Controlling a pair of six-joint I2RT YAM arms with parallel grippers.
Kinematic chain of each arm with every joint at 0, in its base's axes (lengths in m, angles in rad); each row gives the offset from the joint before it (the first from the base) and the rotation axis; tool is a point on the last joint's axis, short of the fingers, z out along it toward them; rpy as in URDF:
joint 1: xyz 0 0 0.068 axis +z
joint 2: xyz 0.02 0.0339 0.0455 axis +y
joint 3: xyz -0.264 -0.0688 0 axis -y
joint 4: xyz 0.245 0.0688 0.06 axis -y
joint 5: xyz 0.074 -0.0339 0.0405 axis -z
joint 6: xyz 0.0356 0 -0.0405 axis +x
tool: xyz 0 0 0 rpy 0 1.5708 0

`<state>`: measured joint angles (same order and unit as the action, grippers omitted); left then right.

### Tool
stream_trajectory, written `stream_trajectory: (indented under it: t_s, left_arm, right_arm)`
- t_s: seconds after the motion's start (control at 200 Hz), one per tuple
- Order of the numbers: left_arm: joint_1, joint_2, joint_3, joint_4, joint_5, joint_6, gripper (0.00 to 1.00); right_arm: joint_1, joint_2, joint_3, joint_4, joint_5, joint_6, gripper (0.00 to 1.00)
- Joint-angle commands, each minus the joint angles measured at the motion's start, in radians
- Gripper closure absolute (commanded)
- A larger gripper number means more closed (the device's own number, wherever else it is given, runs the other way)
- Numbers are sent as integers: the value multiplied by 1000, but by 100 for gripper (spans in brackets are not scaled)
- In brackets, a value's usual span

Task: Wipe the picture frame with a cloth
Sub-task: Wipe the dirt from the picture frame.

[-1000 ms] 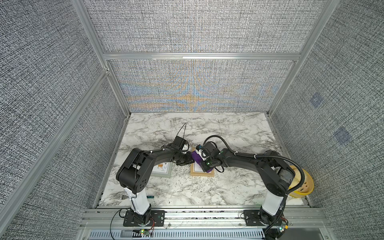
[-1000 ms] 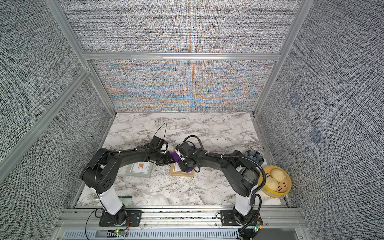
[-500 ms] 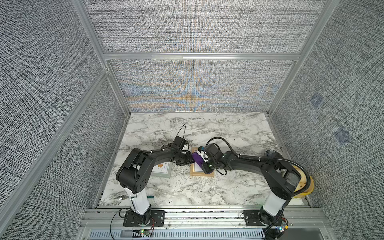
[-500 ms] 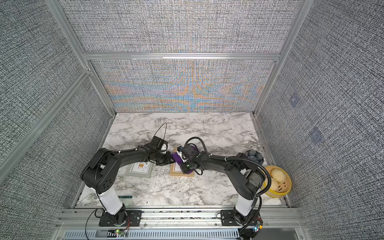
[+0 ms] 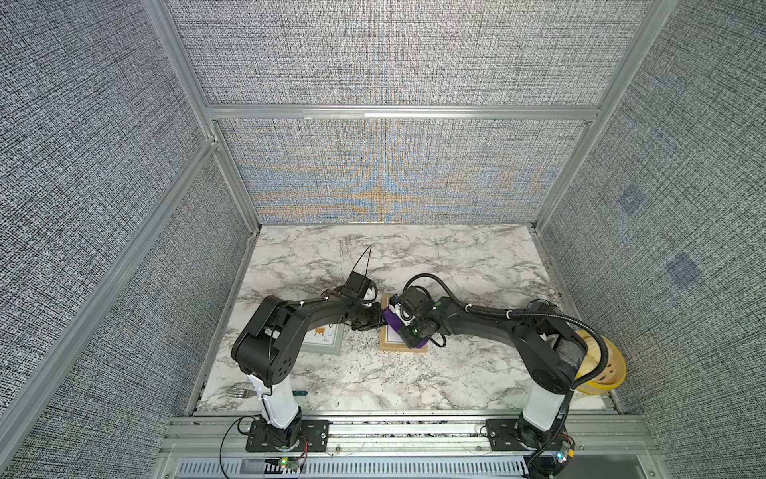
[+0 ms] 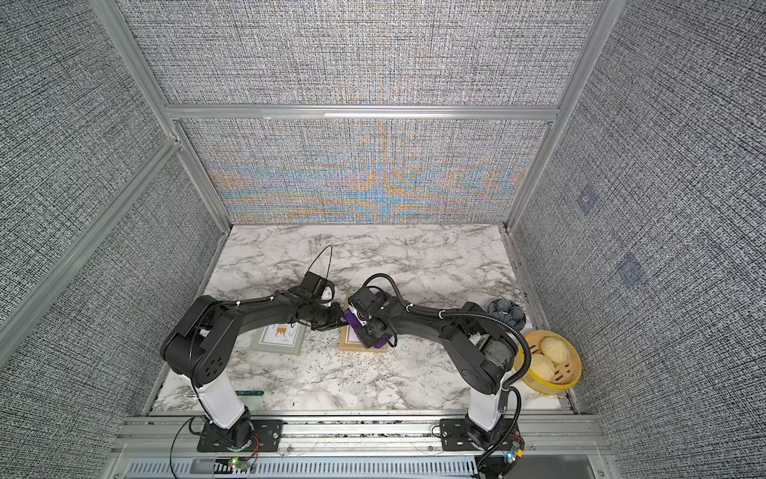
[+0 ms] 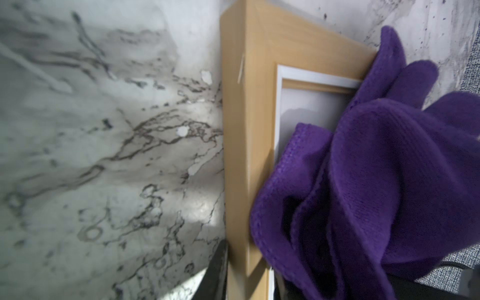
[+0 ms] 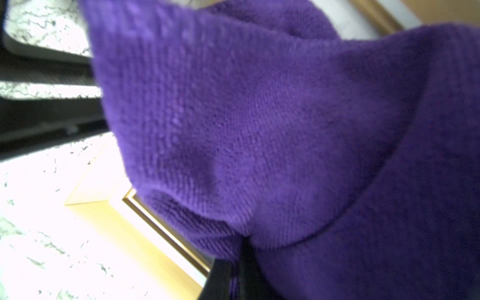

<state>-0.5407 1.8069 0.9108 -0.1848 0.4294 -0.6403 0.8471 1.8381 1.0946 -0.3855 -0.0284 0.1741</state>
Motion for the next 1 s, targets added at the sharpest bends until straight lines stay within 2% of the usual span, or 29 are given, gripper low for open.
stream_trajectory:
  t_s: [0.0, 0.2, 0.325, 0.49, 0.595, 0.706, 0.851, 0.936, 0.996]
  left_arm:
    - [-3, 28, -29, -271, -161, -1, 91]
    - [-3, 30, -30, -267, -158, -3, 91]
    - [-4, 28, -31, -267, -156, -2, 91]
    - [-4, 24, -35, -266, -158, -1, 91]
    - [-3, 23, -35, -270, -161, 1, 91]
    - [-3, 23, -30, -272, -162, 2, 91]
    - [-2, 26, -26, -269, -161, 3, 91]
    - [-3, 29, -26, -268, -161, 4, 91]
    - [-3, 31, -27, -265, -161, 4, 91]
  right_arm:
    - [17, 33, -41, 52, -162, 63, 100]
    - [17, 75, 4, 160, -184, 116, 100]
    - [4, 75, 9, 155, -87, 149, 100]
    - [-77, -66, -58, 68, 121, 187, 100]
    - [-131, -202, -80, -16, 173, 172, 100]
    - [-150, -302, -68, -120, 174, 129, 100]
    - [-157, -346, -62, -251, 141, 103, 100]
    - [-153, -351, -72, -290, 78, 87, 100]
    - [-151, -353, -94, -278, -21, 61, 100]
